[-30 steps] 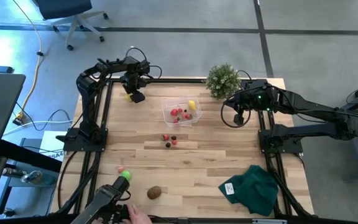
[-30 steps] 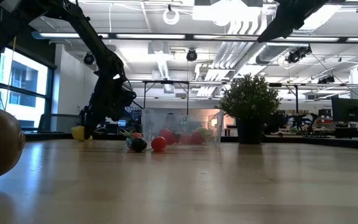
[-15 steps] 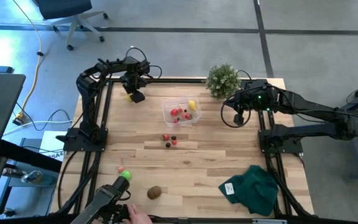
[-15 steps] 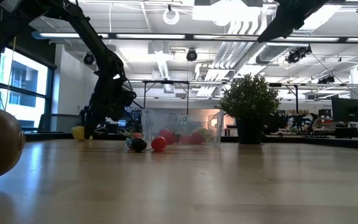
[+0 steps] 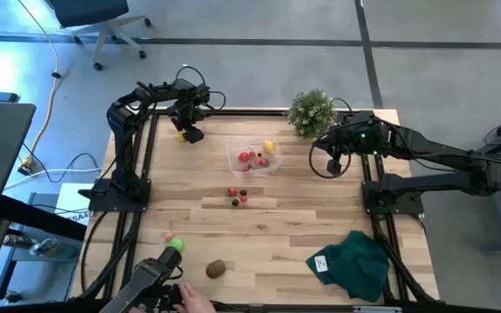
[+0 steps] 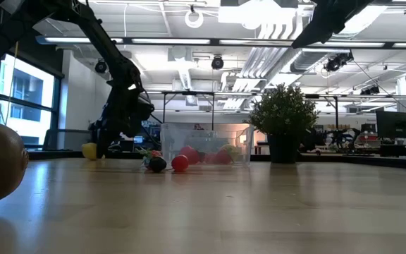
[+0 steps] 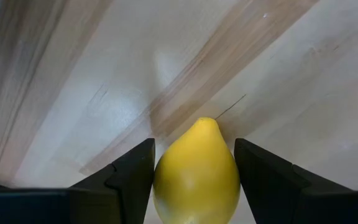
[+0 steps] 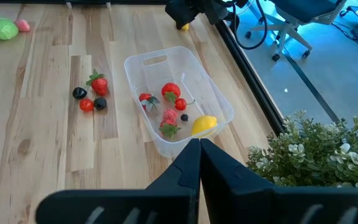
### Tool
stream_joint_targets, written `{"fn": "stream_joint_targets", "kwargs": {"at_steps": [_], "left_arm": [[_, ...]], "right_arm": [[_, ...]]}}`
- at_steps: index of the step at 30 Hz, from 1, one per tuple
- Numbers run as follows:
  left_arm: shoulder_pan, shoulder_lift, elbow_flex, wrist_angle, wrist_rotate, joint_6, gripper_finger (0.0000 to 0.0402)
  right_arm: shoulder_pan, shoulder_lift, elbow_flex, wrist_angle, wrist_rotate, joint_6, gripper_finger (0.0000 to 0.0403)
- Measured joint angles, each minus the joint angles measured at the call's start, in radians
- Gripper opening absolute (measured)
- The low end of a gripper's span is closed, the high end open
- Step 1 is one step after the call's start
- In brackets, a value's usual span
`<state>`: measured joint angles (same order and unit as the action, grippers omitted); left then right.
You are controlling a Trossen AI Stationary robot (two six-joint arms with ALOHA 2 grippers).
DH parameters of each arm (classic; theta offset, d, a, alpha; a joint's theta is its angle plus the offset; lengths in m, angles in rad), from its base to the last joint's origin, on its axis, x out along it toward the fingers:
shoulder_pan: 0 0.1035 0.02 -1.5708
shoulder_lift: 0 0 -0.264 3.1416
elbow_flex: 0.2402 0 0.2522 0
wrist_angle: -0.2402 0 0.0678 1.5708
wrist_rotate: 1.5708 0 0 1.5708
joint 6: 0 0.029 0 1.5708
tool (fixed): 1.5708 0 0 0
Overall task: Pick and placing Produce into tupperware
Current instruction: Put the yellow lemon into the transparent bin
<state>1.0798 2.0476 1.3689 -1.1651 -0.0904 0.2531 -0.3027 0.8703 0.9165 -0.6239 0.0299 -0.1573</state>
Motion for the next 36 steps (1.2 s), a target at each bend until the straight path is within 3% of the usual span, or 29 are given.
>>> {"fn": "stream_joint_targets", "kwargs": {"at_steps": [11,26,36], "left_arm": [[0.000,-0.026,0.000,-0.004,0.011,0.003,0.0213],[0.001,-0.031,0.000,-0.050,-0.005,-0.016,0.0312],[0.001,-0.031,0.000,-0.049,-0.012,-0.015,0.0313]], "right_arm": [[0.000,0.000,0.000,0.000,0.000,0.000,0.0000],[0.000,0.000,0.000,0.000,0.000,0.000,0.0000],[0.000,0.000,0.000,0.000,0.000,0.000,0.0000]]}}
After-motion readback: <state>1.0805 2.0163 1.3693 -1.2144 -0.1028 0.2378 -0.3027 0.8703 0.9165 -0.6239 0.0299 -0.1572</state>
